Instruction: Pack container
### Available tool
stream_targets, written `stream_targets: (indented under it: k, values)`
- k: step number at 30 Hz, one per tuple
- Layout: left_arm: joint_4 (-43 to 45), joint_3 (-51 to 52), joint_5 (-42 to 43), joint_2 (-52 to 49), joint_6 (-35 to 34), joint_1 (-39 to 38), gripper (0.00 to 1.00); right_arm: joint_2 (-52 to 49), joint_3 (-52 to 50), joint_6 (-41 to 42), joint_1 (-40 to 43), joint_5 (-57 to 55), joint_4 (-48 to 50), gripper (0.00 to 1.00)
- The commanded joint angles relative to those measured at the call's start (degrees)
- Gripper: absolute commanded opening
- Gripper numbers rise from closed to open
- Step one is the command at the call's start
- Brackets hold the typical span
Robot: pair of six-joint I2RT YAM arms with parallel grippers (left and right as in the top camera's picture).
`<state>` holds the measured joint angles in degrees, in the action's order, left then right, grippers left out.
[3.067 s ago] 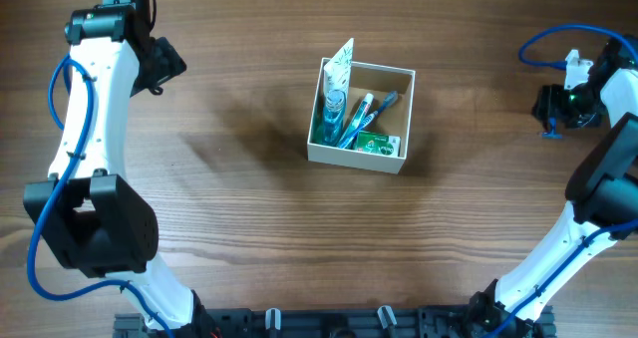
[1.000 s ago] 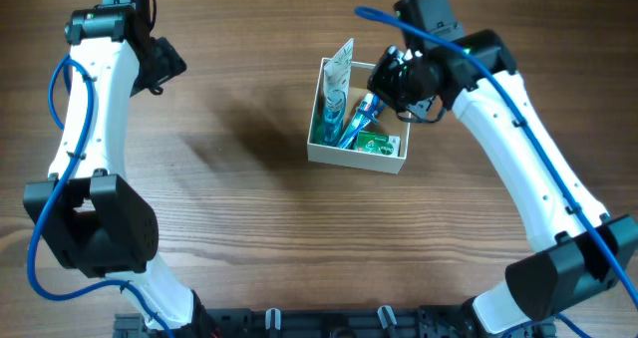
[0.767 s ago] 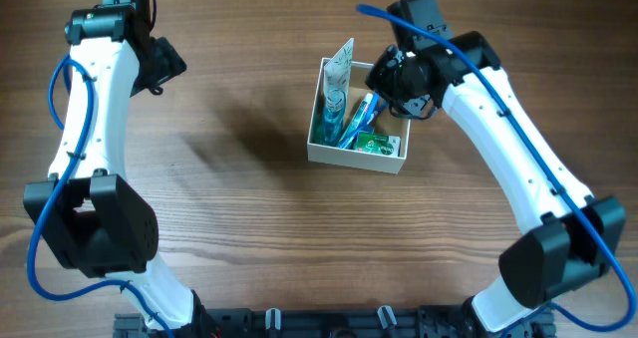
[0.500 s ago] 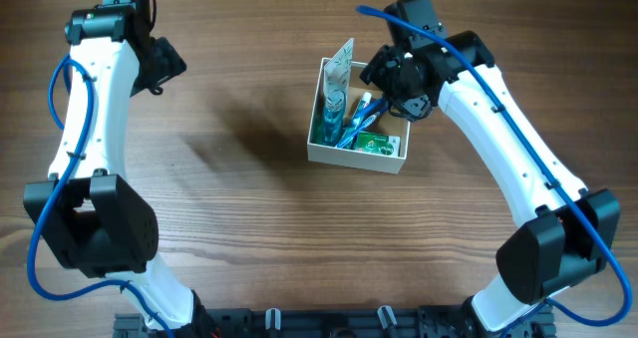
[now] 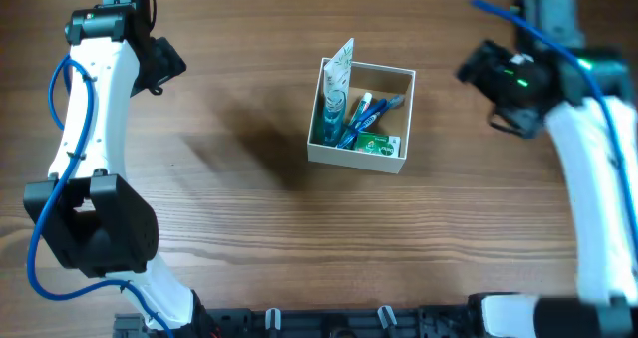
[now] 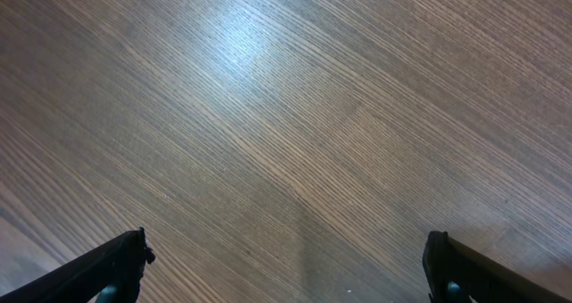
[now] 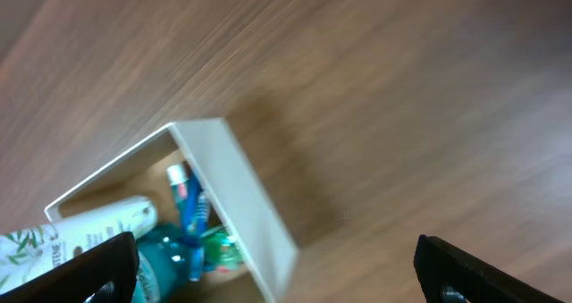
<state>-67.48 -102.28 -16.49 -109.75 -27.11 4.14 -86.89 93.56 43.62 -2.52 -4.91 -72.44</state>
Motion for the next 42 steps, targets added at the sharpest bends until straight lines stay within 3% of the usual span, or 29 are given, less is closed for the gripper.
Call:
stream_targets:
  k: [1, 11, 30, 34, 42]
  values:
    - [-0.02, -0.04, -0.5, -0.24, -0.17, 0.22, 1.0, 7.43, 0.31, -3.56, 2.32, -4.57, -3.39, 1.0]
    - [-0.02, -0.04, -0.5, -0.24, -0.17, 0.22, 1.0, 17.09, 0.28, -5.01, 2.56, -8.61, -5.84, 1.0]
    - [-0.02, -0.04, -0.5, -0.24, -0.17, 0.22, 1.0, 13.84, 0.28, -4.52, 2.56, -8.55, -6.58, 1.0]
    - [-0.02, -0.04, -0.5, -0.24, -0.17, 0.22, 1.0, 13.55, 0.28, -4.48, 2.56, -4.2, -6.49, 1.0]
    - [-0.02, -0.04, -0.5, -0.24, -0.17, 0.22, 1.0, 14.51, 0.2, -11.56, 2.56, -4.76, -3.63, 1.0]
